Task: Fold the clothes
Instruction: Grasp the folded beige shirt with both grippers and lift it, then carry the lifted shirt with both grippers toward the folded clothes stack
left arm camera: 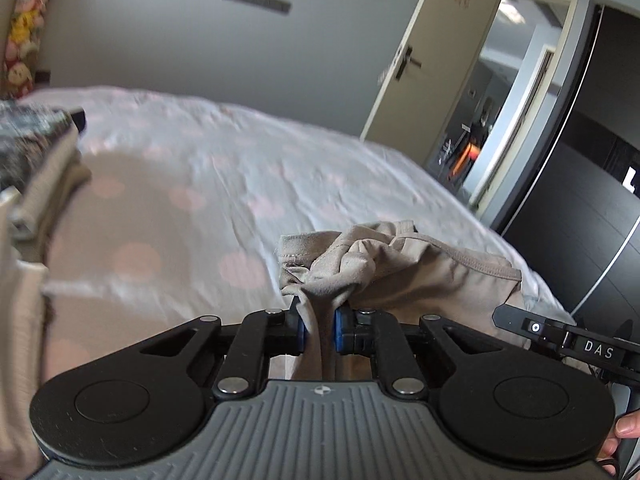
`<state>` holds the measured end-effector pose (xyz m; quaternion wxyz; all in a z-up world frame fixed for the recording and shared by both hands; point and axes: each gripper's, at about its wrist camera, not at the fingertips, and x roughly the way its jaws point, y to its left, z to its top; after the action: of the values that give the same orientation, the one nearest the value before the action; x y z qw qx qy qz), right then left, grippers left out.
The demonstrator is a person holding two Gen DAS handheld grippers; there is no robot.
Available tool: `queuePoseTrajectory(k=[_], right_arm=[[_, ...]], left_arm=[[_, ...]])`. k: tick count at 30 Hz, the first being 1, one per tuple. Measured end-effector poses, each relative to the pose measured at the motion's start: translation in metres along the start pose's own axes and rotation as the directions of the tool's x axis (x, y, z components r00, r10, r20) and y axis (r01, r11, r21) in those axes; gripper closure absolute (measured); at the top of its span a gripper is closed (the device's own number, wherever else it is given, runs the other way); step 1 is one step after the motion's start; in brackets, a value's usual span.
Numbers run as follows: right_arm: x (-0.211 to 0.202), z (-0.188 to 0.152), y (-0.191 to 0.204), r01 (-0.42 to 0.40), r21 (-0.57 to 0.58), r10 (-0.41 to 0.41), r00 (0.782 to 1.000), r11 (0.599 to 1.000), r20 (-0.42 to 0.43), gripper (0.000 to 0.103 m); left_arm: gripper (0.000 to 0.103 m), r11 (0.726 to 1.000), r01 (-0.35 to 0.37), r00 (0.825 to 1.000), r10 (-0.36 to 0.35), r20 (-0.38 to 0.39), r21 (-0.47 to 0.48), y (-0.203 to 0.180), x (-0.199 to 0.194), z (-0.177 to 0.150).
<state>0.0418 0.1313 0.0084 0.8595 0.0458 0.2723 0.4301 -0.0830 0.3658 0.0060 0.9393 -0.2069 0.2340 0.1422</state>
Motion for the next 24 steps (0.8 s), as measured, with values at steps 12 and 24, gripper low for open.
queuePoseTrajectory(k=[12,24], right_arm=[[-0.049,0.066,0.145,-0.262,-0.215,0.302,0.936,0.941,0.181,0.098],[-0.036,0.066,0.283,-0.493,-0.29,0.541,0.833,0.82,0.115,0.098]], left_arm=[[0.092,0.989,-0.127,0.946,0.096,0.311,0.08,0.041,-0.18,0.085],[0.092,0.943,-0.329,0.876,0.285,0.39,0.051,0.09,-0.299,0.097]])
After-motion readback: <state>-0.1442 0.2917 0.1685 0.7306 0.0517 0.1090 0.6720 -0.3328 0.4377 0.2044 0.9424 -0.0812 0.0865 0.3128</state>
